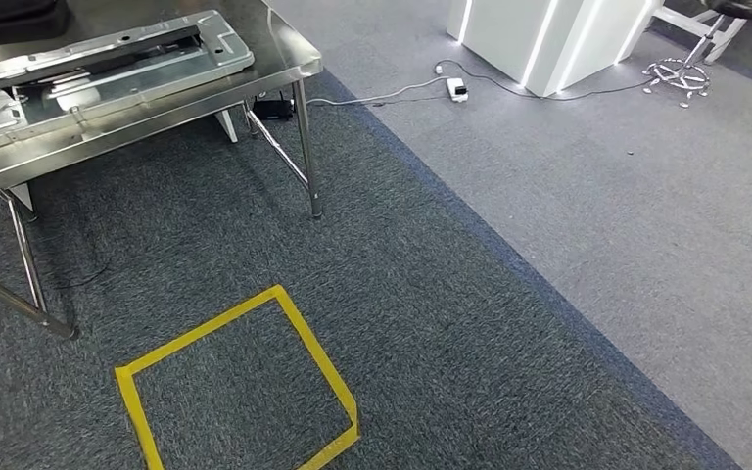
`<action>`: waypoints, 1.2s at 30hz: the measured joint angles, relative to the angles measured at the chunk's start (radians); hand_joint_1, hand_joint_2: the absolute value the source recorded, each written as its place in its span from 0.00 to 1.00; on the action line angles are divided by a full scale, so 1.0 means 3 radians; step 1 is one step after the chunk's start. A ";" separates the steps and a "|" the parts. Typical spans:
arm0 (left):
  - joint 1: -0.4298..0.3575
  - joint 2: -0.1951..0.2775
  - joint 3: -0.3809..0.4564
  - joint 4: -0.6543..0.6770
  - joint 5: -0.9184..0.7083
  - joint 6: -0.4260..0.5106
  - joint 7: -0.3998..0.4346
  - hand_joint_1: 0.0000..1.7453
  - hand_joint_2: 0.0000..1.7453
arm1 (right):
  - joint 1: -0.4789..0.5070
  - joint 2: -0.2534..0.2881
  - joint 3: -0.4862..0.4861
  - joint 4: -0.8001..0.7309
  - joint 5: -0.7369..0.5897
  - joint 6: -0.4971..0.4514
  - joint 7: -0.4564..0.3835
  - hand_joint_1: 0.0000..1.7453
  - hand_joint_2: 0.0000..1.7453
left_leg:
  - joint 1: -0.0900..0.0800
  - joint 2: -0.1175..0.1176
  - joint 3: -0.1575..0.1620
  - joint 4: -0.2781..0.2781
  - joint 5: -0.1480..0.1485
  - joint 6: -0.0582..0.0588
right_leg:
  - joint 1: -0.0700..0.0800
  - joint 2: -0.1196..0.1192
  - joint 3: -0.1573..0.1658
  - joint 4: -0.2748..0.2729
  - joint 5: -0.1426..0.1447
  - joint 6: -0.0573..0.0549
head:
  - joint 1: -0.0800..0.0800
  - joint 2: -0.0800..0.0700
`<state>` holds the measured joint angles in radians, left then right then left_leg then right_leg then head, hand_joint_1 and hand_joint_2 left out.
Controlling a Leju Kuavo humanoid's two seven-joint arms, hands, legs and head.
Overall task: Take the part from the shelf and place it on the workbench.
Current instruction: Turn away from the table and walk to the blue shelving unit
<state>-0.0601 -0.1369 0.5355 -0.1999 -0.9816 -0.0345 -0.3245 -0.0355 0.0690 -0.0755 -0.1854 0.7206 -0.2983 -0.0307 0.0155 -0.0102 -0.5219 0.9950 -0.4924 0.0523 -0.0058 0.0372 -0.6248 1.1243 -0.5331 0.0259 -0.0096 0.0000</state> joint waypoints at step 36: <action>-0.0008 -0.0009 0.0009 0.0001 -0.0014 -0.0016 0.0030 0.00 0.00 | -0.0003 -0.0005 -0.0009 0.0006 0.0010 0.0002 -0.0035 0.00 0.00 | -0.0024 0.0260 0.0017 0.0024 -0.0029 0.0027 | -0.0026 -0.0138 -0.0148 0.0289 0.0002 0.0031 | 0.0008 0.0000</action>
<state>-0.0624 -0.1394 0.5383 -0.1995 -0.9857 -0.0392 -0.3155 -0.0366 0.0675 -0.0781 -0.1835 0.7237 -0.2978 -0.0412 0.0084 0.0677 -0.5168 1.0022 -0.5011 0.0604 -0.0136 -0.0043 -0.6691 1.2111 -0.5324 0.0352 -0.0073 0.0000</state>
